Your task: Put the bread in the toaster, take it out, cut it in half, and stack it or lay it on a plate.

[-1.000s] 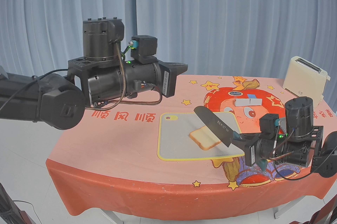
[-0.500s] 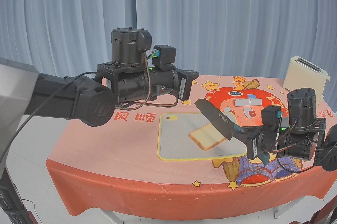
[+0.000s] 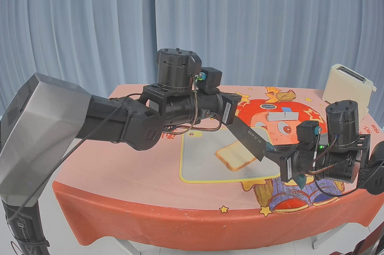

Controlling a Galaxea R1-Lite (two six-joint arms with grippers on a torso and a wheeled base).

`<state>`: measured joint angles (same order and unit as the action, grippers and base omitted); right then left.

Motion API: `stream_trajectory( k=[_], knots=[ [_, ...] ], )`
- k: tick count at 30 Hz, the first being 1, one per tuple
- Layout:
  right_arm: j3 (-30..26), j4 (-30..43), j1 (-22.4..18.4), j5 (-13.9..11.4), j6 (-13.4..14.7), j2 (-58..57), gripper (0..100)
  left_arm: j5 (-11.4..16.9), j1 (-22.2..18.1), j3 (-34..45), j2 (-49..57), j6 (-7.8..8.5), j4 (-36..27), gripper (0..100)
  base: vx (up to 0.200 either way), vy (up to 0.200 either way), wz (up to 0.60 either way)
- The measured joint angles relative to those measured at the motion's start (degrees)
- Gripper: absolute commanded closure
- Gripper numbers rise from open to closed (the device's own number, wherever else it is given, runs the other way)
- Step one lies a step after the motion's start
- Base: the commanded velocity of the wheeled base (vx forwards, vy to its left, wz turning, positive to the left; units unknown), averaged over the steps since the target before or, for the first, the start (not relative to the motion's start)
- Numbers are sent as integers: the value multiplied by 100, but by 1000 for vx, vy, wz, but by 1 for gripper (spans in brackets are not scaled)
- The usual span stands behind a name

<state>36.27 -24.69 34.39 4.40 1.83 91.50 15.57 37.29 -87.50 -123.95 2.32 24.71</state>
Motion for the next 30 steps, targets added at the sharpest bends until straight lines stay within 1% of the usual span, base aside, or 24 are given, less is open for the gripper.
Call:
stream_trajectory(
  k=[10, 14, 18, 30],
  knots=[
    [-2, 4, 15, 16, 9, 76, 100, -22, 57, 99, -276, 26, 60, 100, 0, 0, 0],
    [48, 49, 15, 16, 85, 106, 100, -33, 132, 143, -358, 24, 241, 100, 0, 0, 0],
    [91, 261, 15, 16, 106, 119, 100, -30, 140, 162, -405, 28, 260, 100, 0, 0, 0],
    [124, 293, 41, 13, 129, 185, 100, -29, 151, 151, -474, 30, 273, 100, 0, 0, 0]
  ],
)
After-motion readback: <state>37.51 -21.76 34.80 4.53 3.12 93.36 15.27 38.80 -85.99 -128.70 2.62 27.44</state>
